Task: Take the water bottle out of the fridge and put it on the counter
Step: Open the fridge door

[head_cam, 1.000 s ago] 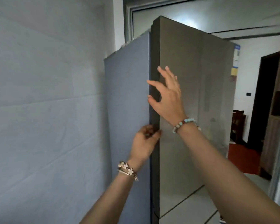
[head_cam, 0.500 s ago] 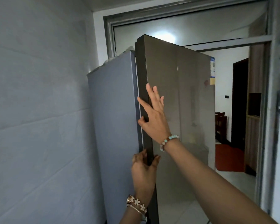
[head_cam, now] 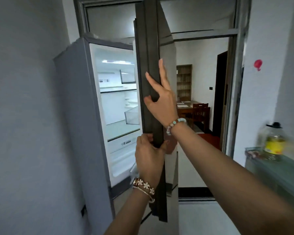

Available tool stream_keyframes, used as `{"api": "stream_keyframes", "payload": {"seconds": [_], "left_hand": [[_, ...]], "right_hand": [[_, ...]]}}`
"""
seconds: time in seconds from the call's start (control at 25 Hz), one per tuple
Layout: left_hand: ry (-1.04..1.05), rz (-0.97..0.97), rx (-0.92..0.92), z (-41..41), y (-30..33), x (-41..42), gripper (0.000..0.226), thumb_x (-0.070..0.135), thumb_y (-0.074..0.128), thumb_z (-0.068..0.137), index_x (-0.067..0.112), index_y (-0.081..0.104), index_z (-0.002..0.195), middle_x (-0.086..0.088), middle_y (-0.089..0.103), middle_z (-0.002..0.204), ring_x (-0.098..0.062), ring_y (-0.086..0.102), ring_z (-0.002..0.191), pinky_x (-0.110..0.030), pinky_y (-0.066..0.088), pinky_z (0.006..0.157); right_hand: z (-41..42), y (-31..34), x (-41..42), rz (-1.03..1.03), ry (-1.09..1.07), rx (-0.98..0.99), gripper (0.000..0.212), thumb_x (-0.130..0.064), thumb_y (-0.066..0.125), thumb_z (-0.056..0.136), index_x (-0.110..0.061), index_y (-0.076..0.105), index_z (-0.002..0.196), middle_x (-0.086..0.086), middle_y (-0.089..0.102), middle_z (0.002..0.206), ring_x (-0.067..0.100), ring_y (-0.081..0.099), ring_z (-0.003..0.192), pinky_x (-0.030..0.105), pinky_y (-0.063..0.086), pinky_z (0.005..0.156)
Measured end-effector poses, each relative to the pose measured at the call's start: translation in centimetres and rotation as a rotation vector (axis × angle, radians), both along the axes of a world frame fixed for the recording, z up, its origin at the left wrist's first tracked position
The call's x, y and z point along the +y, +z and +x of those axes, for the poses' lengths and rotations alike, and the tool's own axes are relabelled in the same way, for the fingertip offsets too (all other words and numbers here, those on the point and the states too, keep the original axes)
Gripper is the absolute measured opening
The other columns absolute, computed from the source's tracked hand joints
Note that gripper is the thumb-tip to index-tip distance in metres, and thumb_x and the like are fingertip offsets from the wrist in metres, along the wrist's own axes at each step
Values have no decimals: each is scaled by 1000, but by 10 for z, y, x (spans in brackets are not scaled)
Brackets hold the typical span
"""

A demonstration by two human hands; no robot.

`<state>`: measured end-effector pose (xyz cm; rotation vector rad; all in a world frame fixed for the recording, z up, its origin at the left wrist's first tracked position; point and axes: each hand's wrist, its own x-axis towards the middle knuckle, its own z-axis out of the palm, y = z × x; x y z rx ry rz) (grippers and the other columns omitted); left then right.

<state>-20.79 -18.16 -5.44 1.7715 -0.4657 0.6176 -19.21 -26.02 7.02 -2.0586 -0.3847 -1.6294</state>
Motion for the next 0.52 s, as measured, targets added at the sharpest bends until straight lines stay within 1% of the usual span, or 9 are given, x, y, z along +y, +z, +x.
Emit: {"api": "stream_keyframes", "payload": {"seconds": [0.08, 0.12, 0.2, 0.28, 0.36, 0.4, 0.44, 0.48, 0.52], "left_hand": [[6, 11, -9, -38, 4, -39, 52, 36, 85, 71, 9, 60, 107, -8, 64, 104, -24, 63, 91, -28, 44, 70], [12, 23, -9, -52, 5, -56, 51, 33, 85, 72, 7, 59, 108, -10, 64, 106, -27, 63, 94, -32, 46, 73], [37, 75, -21, -82, 8, -95, 48, 28, 82, 76, 4, 57, 109, -15, 62, 108, -33, 61, 97, -38, 47, 75], [47, 132, -47, -106, 10, -129, 45, 26, 77, 82, 2, 55, 112, -18, 59, 112, -36, 59, 101, -41, 48, 77], [63, 180, -51, -123, 12, -160, 43, 25, 73, 86, 1, 53, 116, -19, 57, 117, -35, 58, 106, -42, 50, 82], [86, 199, -45, -130, 12, -175, 40, 23, 71, 88, 0, 53, 116, -20, 57, 117, -35, 58, 106, -42, 52, 81], [114, 216, -40, -136, 12, -187, 35, 19, 70, 88, 0, 54, 113, -21, 58, 114, -35, 60, 104, -42, 53, 79], [138, 225, -38, -142, 13, -199, 30, 14, 71, 88, -1, 56, 108, -22, 60, 109, -36, 62, 100, -42, 55, 75], [152, 232, -49, -146, 13, -212, 27, 9, 75, 84, -2, 59, 102, -23, 62, 102, -36, 65, 92, -41, 56, 69]], "right_hand": [[-35, -2, -36, 14, -14, -35, 64, 14, 65, 77, -3, 55, 138, 19, 15, 163, 17, 25, 149, 9, 45, 97], [-49, -2, -50, 24, -21, -46, 64, 15, 64, 77, -3, 55, 138, 16, 15, 164, 7, 26, 147, 2, 42, 90], [-77, -2, -85, 34, -57, -28, 64, 14, 63, 78, -5, 54, 139, 15, 15, 165, -5, 35, 137, 6, 49, 82], [-100, -4, -118, 46, -82, -16, 66, 12, 62, 79, -8, 53, 141, 10, 13, 166, -15, 51, 115, 19, 57, 69], [-114, -5, -146, 57, -79, -1, 67, 12, 61, 81, -10, 51, 143, 10, 13, 166, 9, 54, 111, 29, 57, 67], [-118, -5, -159, 59, -79, 1, 67, 12, 60, 81, -10, 50, 144, 10, 14, 166, 17, 55, 107, 29, 58, 65], [-121, -6, -169, 65, -79, 3, 67, 13, 60, 82, -11, 49, 144, 10, 14, 166, 15, 61, 97, 25, 57, 62], [-124, -7, -180, 72, -78, -2, 67, 13, 60, 82, -12, 49, 144, 10, 14, 166, 3, 64, 87, 18, 54, 60], [-125, -7, -192, 83, -73, -10, 67, 14, 59, 83, -12, 49, 144, 9, 14, 166, -13, 60, 89, 11, 52, 63]]}}
